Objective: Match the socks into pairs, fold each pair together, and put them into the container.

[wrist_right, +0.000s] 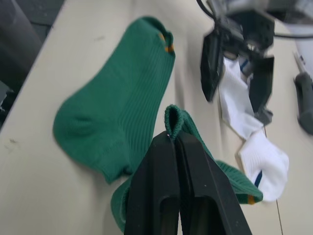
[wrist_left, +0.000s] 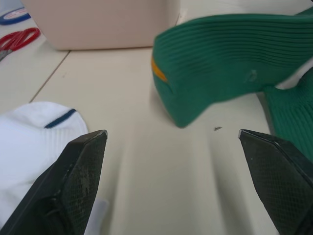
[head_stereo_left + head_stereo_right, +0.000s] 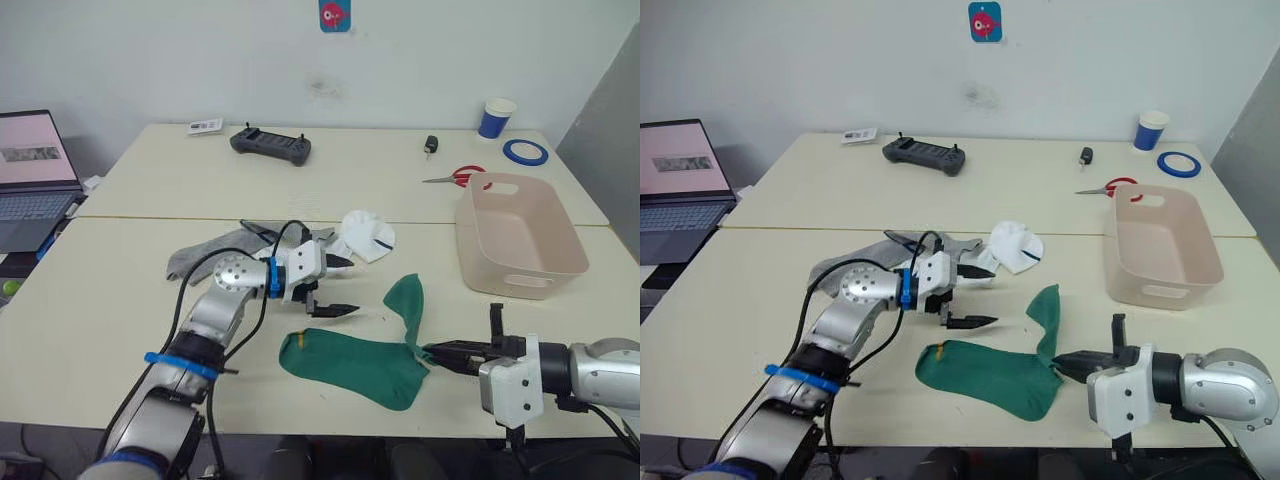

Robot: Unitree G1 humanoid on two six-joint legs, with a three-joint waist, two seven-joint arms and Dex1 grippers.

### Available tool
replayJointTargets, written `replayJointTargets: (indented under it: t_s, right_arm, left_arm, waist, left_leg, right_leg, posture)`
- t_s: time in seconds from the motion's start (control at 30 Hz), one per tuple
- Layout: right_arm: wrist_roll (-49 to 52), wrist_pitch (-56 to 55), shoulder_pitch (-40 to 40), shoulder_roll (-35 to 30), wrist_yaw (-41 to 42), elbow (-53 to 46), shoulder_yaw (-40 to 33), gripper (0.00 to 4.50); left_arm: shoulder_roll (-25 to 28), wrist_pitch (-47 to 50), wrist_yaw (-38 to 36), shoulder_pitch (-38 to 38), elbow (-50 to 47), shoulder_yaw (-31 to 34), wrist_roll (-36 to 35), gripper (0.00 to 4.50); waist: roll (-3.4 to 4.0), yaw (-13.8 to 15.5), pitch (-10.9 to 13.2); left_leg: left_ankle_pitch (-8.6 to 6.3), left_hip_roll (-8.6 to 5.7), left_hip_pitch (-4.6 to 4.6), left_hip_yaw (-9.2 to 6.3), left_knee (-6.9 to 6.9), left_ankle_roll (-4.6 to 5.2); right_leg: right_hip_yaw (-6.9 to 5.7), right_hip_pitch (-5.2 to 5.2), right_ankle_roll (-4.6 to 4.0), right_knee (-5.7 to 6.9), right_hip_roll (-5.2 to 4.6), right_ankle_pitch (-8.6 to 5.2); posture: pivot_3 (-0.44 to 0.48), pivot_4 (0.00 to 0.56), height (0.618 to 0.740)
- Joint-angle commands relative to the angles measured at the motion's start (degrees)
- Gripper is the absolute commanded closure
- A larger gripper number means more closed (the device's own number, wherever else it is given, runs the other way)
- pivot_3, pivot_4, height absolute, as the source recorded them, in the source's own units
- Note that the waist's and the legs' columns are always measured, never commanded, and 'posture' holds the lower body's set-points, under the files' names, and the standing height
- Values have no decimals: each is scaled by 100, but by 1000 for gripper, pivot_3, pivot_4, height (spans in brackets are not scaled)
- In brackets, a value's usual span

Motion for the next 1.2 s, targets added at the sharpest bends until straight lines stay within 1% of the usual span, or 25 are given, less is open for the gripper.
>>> replayJointTargets:
  t_s: [0.03,0.07,0.13,0.17,0.33,0.47,0.53,0.67,0.8,0.9,0.97,1.03,1.2]
  right_arm:
    - [284,576,-282,122,-255,-167,-285,4467]
    - [147,598,-513,99,-318,42,-327,4467]
    - [-82,573,-1308,64,-430,513,-283,4467]
    - [-131,545,-1562,63,-436,643,-236,4467]
    - [-386,-102,-2784,199,-135,1120,513,4467]
    - [-616,-556,-3997,690,9,1846,1195,4467]
    - [-724,-734,-4431,904,44,2170,1408,4467]
    - [-749,-841,-5176,1440,32,2545,1704,4467]
    - [-894,-1046,-5633,1803,-92,2921,1809,4467]
    - [-1051,-1261,-5864,2031,-214,3201,1855,4467]
    - [-1138,-1458,-5855,2148,-327,3303,1875,4467]
    - [-1216,-1764,-5595,2160,-415,3348,1909,4467]
    - [-1468,-3009,-4375,1649,-445,3478,2030,4467]
  left_arm:
    - [-99,-143,-152,-210,221,125,-74,0]
    - [-121,-89,-157,-204,201,157,-119,0]
    - [-72,0,-162,-40,-10,214,-189,0]
    - [-50,12,-167,23,-81,228,-195,0]
    - [314,513,-101,380,-644,510,-389,0]
    - [700,1169,39,560,-972,930,-679,0]
    - [829,1369,75,655,-1136,1051,-754,0]
    - [1232,1656,-1,1257,-1834,1213,-868,0]
    - [1577,1972,59,1739,-2309,1468,-1049,0]
    - [1748,2078,174,1909,-2361,1721,-1128,0]
    - [1853,2124,209,2013,-2372,1851,-1144,0]
    - [1907,2113,282,2106,-2373,1932,-1115,0]
    - [1793,2069,408,2230,-2599,1771,-1066,0]
  waist:
    - [0,-12,0]
    - [0,-27,0]
    - [-1,-79,1]
    - [-1,-110,1]
    - [-1,-135,1]
    - [2,-150,3]
    - [3,-150,3]
    - [3,-140,3]
    - [3,-121,3]
    - [4,-107,3]
    - [4,-110,4]
    - [4,-118,4]
    - [0,-75,1]
  left_leg:
    - [0,0,0,0,0,0]
    - [1,1,0,0,0,0]
    - [2,1,1,4,1,-2]
    - [4,0,-1,8,1,-1]
    - [6,17,0,-5,-8,-1]
    - [13,20,-3,-11,-12,-13]
    - [14,23,-2,-2,-11,-14]
    - [18,14,-4,-2,-10,-21]
    - [19,16,-19,-6,-13,-23]
    - [19,17,-21,-5,-15,-23]
    - [18,17,-21,-3,-16,-22]
    - [18,17,-18,-1,-15,-22]
    - [18,10,-21,1,-15,-21]
  right_leg:
    - [1,0,0,0,0,0]
    - [1,0,-1,0,1,1]
    - [5,-1,-6,0,0,8]
    - [7,-4,-4,0,-1,9]
    - [0,-13,-9,1,2,13]
    - [-5,-21,-24,6,8,20]
    - [4,-23,-27,5,6,22]
    - [9,-24,-28,2,0,23]
    - [8,-42,-29,2,-8,23]
    - [4,-47,-32,5,-8,24]
    - [5,-47,-33,6,-7,25]
    - [8,-46,-34,6,-7,25]
    - [7,-44,-34,3,-7,25]
  posture:
    - [0,150,740]
    - [0,150,740]
    - [0,150,740]
    - [0,150,740]
    - [0,150,740]
    - [0,150,740]
    - [0,150,740]
    - [0,150,740]
    - [0,150,740]
    - [0,150,740]
    - [0,150,740]
    - [0,150,740]
    - [0,150,740]
